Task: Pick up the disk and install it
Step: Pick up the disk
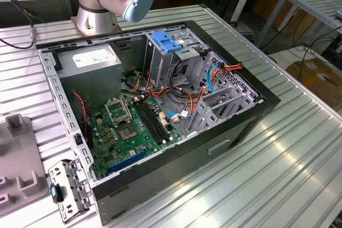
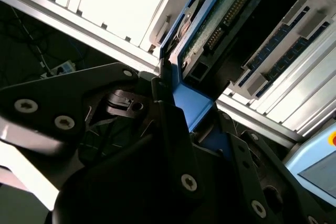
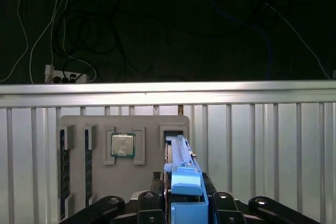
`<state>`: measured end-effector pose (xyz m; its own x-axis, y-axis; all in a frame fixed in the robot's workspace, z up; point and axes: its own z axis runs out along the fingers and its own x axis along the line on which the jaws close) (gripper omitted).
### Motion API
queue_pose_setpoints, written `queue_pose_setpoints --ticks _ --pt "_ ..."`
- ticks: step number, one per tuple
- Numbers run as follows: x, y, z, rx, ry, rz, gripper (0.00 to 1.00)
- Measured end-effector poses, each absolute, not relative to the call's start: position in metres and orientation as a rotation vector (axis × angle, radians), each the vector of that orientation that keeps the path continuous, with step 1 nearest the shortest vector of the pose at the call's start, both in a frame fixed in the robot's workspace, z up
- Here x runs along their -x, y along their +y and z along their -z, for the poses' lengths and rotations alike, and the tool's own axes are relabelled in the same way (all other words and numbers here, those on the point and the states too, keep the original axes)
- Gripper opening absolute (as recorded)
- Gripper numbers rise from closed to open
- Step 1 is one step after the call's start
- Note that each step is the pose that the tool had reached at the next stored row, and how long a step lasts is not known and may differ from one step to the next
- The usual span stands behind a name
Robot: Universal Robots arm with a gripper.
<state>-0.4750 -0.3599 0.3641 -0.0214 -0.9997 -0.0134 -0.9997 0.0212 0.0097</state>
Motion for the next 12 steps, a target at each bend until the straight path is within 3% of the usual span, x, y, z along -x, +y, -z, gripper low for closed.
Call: queue_pose_setpoints --ticks 12 --pt "0.475 -0.360 -0.377 2.196 2.243 -0.026 0.37"
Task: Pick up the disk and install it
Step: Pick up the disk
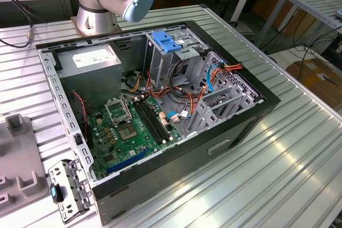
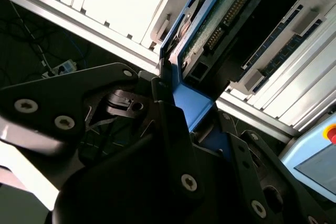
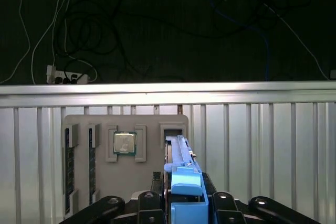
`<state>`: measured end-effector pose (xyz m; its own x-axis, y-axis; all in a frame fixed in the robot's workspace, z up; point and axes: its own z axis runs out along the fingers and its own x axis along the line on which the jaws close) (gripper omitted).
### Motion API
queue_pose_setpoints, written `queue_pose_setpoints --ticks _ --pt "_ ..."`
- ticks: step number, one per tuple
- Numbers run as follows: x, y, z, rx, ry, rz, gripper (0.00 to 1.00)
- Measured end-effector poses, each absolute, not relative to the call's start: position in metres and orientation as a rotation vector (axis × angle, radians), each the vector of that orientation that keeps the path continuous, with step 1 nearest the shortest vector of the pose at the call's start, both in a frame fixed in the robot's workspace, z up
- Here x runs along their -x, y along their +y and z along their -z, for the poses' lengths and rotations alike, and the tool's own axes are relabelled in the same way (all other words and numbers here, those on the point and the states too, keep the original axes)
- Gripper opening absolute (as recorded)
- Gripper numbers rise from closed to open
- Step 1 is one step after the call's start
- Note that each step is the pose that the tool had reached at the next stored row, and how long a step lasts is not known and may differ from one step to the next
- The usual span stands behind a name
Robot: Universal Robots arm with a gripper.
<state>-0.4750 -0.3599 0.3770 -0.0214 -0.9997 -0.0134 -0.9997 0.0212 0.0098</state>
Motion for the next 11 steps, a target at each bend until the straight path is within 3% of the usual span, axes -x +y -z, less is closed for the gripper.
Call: queue_pose_setpoints --ticks 11 --pt "0.4750 -0.3599 -0.3817 2.196 2.243 -0.026 0.37"
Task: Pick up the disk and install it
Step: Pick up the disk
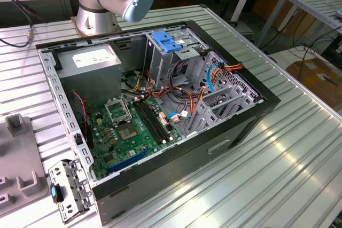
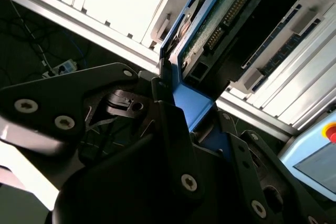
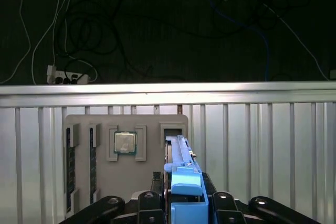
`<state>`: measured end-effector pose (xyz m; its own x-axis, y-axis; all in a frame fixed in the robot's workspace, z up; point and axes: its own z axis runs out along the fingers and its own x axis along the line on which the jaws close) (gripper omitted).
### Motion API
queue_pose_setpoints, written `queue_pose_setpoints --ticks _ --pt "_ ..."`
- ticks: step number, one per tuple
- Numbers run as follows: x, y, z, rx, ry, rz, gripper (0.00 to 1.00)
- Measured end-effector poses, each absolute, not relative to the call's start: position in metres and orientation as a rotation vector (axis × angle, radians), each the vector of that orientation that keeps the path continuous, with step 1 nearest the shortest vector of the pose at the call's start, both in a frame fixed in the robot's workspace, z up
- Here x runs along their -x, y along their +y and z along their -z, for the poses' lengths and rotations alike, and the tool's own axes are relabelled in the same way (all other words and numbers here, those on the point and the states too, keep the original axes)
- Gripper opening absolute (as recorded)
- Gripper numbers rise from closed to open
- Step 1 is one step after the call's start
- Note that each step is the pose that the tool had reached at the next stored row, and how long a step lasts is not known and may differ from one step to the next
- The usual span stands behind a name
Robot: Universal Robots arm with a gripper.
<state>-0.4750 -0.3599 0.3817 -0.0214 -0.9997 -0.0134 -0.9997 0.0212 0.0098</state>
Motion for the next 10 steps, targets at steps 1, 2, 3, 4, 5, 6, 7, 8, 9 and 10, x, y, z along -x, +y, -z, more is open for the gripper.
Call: queue_pose_setpoints --ticks 1,2,3,4,5,6,7,8,9,10 --pt "0.475 -0.360 -0.382 2.196 2.243 -0.026 0.37" --pt "0.475 -0.360 -0.384 2.196 2.243 -0.026 0.37" --pt "0.475 -0.360 -0.385 2.196 2.243 -0.026 0.37" --pt "0.475 -0.360 -0.387 2.196 2.243 -0.026 0.37" --pt "0.475 -0.360 -0.388 2.196 2.243 -0.026 0.37" --pt "0.475 -0.360 -0.391 2.196 2.243 -0.026 0.37" --pt "0.475 -0.360 -0.393 2.196 2.243 -0.026 0.37" --pt "0.475 -0.360 -0.395 2.196 2.243 -0.026 0.37" --pt "0.475 -0.360 -0.396 2.196 2.243 -0.026 0.37" --pt "0.475 -0.360 -0.398 2.196 2.243 -0.026 0.37"
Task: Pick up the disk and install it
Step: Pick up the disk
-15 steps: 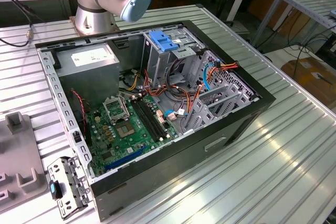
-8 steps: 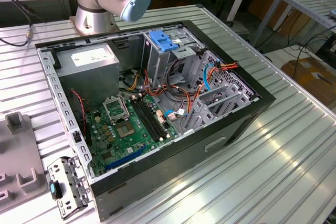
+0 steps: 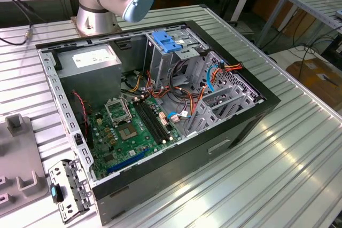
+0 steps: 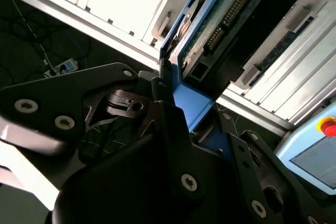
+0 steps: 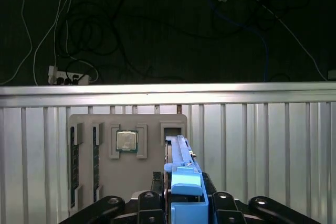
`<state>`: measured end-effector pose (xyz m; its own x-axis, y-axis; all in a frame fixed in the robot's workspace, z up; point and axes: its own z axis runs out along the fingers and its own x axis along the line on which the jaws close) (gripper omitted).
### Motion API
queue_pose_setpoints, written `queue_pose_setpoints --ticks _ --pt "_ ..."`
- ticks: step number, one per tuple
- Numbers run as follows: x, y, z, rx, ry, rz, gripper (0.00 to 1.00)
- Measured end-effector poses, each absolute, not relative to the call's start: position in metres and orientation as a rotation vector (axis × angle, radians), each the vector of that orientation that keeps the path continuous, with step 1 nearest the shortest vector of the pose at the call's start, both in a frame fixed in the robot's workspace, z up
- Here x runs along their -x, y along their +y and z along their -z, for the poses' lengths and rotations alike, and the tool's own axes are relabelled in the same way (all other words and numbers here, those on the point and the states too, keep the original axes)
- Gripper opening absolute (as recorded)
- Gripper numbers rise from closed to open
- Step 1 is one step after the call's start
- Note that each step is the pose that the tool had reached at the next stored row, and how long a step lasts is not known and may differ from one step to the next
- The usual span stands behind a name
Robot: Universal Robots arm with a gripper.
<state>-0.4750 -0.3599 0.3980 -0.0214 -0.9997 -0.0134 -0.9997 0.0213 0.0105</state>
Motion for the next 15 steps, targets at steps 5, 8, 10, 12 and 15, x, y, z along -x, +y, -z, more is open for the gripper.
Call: queue_pose_setpoints --ticks 5,8,10,12,15 --pt "0.475 -0.360 -0.404 2.196 2.244 -0.027 0.37" --pt "0.475 -0.360 -0.411 2.197 2.244 -0.028 0.37" --pt "0.475 -0.360 -0.415 2.197 2.244 -0.029 0.37" --pt "0.475 -0.360 -0.420 2.197 2.245 -0.030 0.37" --pt "0.475 -0.360 -0.425 2.198 2.245 -0.031 0.37"
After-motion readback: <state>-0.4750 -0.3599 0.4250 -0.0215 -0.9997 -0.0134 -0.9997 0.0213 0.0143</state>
